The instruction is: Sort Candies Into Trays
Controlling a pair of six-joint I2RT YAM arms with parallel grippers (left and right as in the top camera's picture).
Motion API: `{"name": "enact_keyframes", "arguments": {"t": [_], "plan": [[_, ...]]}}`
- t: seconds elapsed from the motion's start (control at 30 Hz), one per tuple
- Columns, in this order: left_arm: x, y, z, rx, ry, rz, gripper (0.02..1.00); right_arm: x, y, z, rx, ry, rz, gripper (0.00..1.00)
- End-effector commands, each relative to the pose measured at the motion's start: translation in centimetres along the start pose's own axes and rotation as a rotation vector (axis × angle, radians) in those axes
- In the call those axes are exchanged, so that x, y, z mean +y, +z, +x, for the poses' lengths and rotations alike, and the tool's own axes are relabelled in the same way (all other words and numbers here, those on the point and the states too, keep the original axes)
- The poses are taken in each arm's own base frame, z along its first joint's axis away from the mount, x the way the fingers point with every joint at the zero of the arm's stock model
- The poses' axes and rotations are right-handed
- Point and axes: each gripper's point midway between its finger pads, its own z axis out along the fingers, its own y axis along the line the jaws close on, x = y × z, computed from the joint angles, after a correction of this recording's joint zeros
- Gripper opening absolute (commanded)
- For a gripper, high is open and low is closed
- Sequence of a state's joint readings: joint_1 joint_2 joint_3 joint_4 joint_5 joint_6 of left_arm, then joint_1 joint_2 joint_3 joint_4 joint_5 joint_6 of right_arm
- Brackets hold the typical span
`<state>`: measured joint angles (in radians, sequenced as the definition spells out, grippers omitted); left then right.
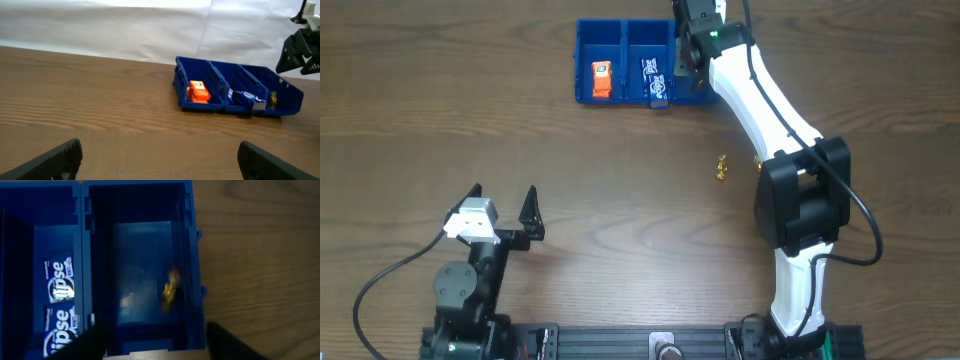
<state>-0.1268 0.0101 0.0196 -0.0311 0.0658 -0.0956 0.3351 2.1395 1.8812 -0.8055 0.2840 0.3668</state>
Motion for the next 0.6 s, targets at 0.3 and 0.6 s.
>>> {"name": "enact_keyframes", "arguments": {"t": [0.3,0.6], "plan": [[0.2,0.1,1.6,0.051,0.012,-0.003,0.998,-4.3,-11.5,5.1,-0.045,-0.015,-0.022,0.838],[0.2,0.1,1.6,0.051,0.012,-0.003,0.998,-4.3,-4.2,20.9,0.202,0.04,-0.129,0.838]]}}
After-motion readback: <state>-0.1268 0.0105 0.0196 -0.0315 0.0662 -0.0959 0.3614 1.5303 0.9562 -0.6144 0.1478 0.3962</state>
